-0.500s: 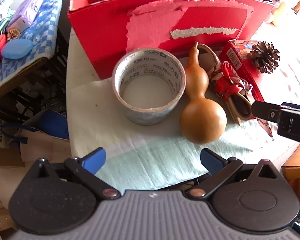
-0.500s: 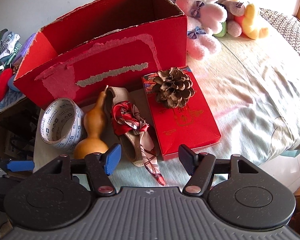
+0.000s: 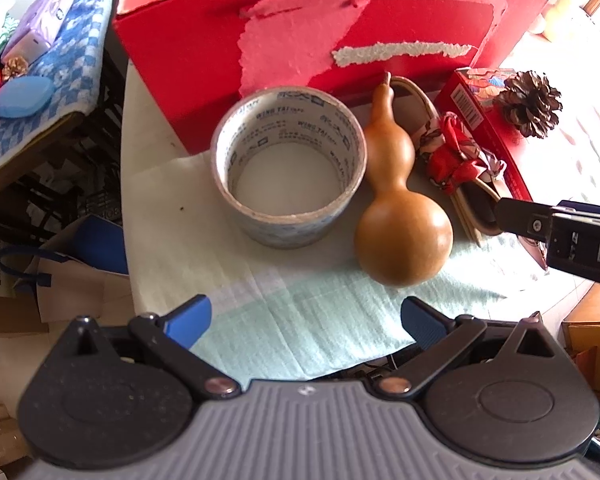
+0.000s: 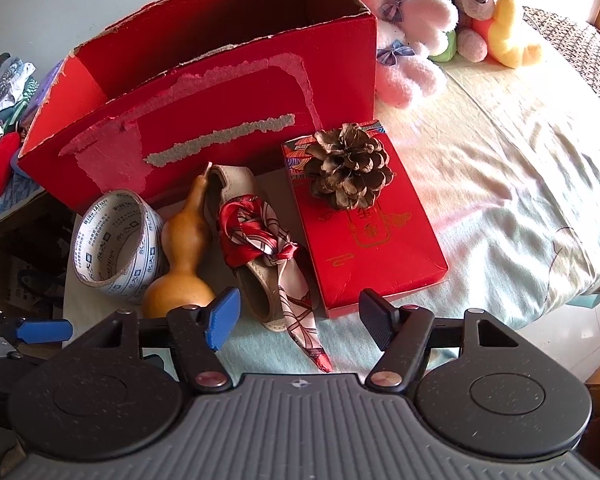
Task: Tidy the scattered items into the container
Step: 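Move both tools toward the tape roll beside the red box, then close the left tool on the rim of the tape roll and lift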
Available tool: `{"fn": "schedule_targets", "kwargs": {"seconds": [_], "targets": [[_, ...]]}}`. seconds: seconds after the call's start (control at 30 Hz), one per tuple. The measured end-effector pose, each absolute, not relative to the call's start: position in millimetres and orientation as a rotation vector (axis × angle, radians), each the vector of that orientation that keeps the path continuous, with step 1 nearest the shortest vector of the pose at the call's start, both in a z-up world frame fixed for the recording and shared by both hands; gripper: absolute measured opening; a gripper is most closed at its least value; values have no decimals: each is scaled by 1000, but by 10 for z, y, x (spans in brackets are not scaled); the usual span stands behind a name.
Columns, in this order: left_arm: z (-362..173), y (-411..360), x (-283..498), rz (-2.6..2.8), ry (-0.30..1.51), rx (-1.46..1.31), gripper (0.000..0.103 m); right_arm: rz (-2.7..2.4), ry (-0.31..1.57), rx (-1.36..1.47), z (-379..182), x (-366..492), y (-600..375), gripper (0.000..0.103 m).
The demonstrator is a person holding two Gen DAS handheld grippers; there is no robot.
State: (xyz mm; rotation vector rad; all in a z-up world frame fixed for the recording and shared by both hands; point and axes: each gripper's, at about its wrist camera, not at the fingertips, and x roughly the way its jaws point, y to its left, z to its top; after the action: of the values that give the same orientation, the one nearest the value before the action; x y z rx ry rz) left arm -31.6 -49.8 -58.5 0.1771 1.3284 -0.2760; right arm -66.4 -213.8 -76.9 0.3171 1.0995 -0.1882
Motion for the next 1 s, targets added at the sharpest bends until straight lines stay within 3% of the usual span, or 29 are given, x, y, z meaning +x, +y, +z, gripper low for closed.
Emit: {"fn": "schedule_targets", "kwargs": {"seconds": [0.6,0.87,1.0], "targets": [[-568,-673,-402,-414,1331,233,101,-383,1003,381,-668,-750,-2445,68],[-436,-451,-337,-386,1281,162,101,-215,965,369,-608,-727,-2213,68],[-327,-129,-281,-327,1243,45,101,-108,939,348,-584,-628,-2087,58]]}}
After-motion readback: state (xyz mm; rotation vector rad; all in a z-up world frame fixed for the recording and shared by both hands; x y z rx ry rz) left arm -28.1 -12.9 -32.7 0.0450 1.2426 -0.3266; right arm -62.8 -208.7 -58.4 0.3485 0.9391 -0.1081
